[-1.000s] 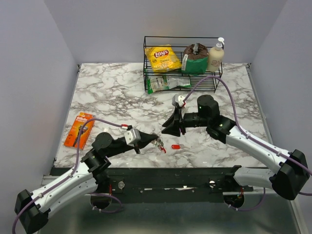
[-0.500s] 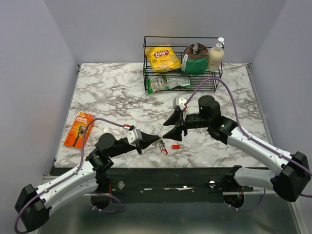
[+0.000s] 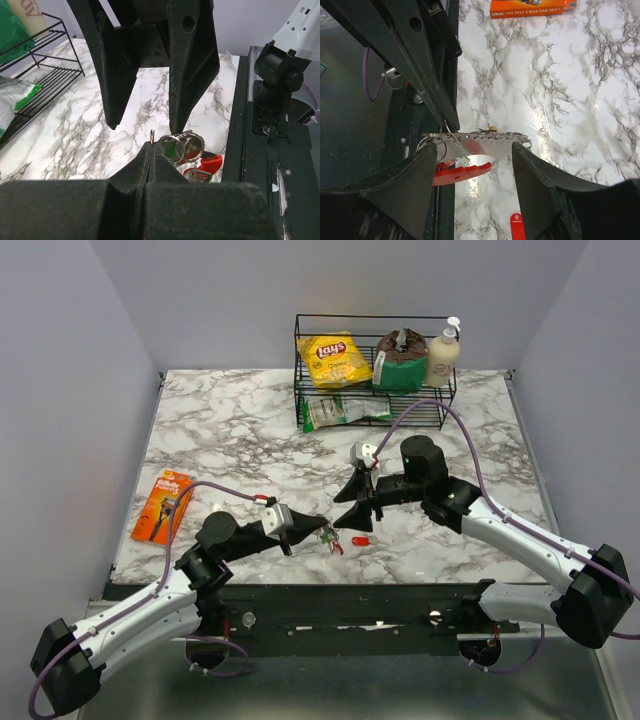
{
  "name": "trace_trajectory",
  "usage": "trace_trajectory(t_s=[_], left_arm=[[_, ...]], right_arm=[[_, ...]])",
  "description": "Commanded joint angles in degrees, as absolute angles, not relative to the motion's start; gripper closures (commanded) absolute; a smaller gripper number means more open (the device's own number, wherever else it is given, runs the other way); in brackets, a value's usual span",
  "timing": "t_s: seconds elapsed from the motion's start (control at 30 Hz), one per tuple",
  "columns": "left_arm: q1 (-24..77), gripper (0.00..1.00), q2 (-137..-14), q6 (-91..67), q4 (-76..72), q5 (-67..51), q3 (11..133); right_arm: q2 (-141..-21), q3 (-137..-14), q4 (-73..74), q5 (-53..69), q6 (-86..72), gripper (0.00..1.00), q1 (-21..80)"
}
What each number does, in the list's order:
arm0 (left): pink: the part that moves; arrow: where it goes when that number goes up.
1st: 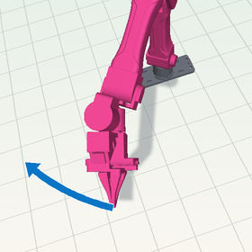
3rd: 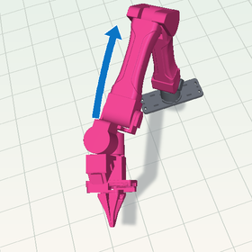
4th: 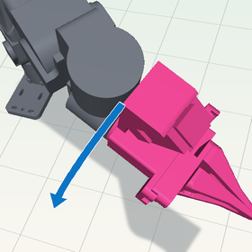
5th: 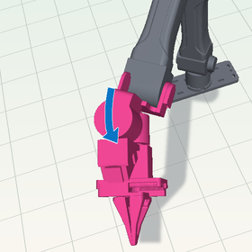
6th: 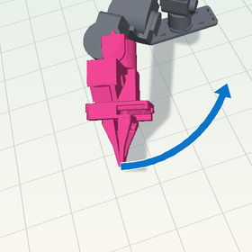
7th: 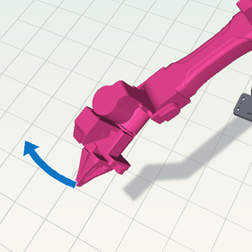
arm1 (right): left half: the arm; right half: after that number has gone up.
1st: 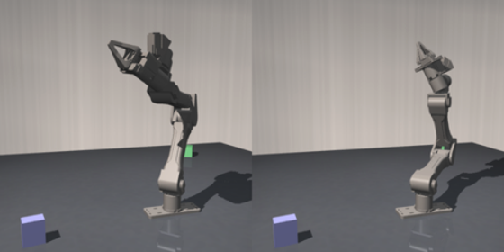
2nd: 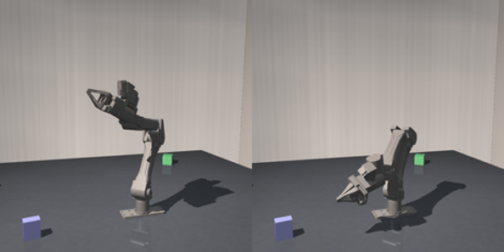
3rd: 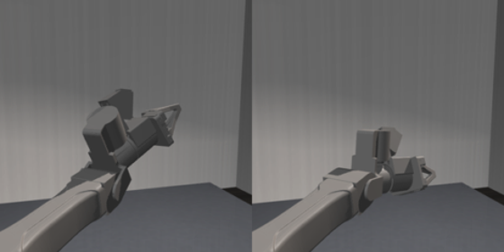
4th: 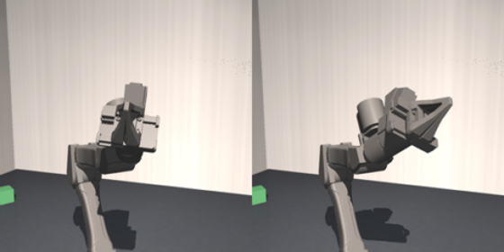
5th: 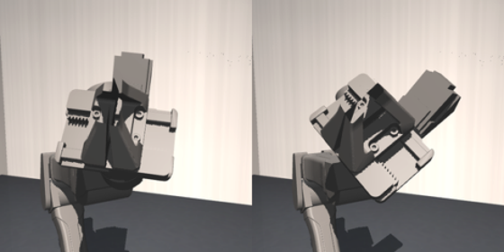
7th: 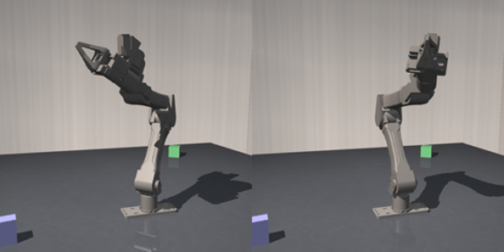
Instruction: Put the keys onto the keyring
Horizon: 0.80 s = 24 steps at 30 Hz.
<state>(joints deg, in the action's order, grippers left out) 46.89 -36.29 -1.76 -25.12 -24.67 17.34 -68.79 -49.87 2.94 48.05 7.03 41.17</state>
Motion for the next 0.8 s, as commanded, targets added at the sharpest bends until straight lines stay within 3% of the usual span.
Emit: trace_trajectory(t_s=[0.0, 0.27, 0.77], left_arm=[[47.1, 1.0, -36.4, -0.8, -25.2, -23.6, 19.5], [47.3, 1.0, -36.4, -1.2, -21.3, -18.3, 19.5], [50.5, 1.0, -33.1, -6.3, 1.8, 3.6, 25.8]], right_arm=[[-68.6, -51.2, 3.5, 47.0, 7.3, 0.3, 41.0], [-69.2, -51.0, 3.4, 37.8, 5.6, 0.3, 40.9], [-72.9, -51.9, 1.8, 39.6, 4.4, 0.29, 40.9]])
